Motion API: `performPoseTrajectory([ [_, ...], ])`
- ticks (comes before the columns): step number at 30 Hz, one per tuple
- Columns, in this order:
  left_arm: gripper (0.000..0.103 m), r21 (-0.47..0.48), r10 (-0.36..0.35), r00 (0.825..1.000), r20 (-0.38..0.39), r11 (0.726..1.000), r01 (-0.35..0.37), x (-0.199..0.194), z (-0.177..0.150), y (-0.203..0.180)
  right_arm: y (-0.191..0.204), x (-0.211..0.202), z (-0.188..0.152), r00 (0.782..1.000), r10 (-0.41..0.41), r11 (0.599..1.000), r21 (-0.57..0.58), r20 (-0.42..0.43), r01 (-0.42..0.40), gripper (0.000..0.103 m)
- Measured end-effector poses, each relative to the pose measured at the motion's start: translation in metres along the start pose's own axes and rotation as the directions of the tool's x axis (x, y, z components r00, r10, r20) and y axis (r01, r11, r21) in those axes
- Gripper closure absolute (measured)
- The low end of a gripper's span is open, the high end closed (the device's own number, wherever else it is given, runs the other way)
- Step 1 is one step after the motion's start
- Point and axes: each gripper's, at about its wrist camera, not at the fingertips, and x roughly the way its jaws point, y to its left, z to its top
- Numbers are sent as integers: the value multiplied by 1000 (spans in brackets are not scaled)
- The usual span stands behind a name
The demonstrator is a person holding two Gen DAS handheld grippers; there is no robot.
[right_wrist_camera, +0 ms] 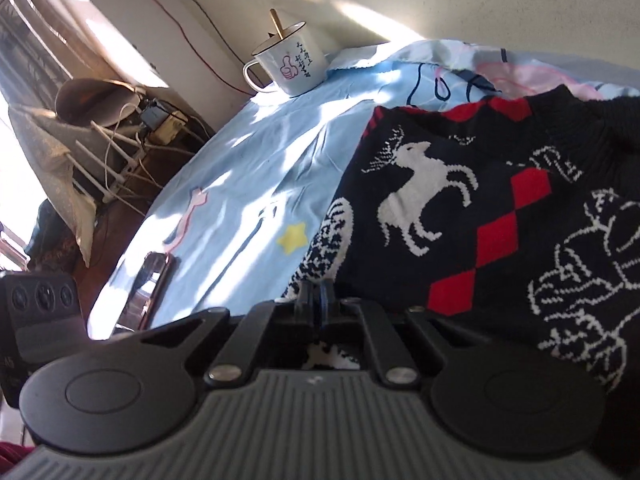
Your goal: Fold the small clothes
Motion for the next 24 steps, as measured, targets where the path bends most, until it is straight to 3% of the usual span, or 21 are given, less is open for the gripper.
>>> performPoseTrajectory([
  [4,96,24,26,999,31,999,-27,-10,-1,-2,-2,9,0,999,53,998,43,-11,-53,102],
  [10,90,53,-14,996,93,999,9,-21,-2,-8,-12,-2,-2,995,101,989,112,-13,-99,102],
  [12,88,49,-19,995,97,999,14,-22,-1,-7,-10,-16,-4,995,98,990,102,27,-100,94],
  [15,88,39,-18,997,80,999,15,-18,0,-5,-12,-37,-8,990,106,988,103,93,-116,94],
  [18,88,47,1,999,49,999,-4,-11,0,-4,-21,-34,-20,1000,8,991,132,27,-12,95],
  [19,88,48,5,999,32,999,-6,-8,-1,-3,-24,-35,-25,999,15,990,143,37,-20,101],
  [21,90,58,11,1000,0,998,-11,-1,-1,-2,-26,-47,-32,998,17,985,173,56,-27,100],
  [24,90,74,20,1000,5,997,-20,0,-3,-3,-22,-76,-40,991,-11,989,146,135,-9,90],
])
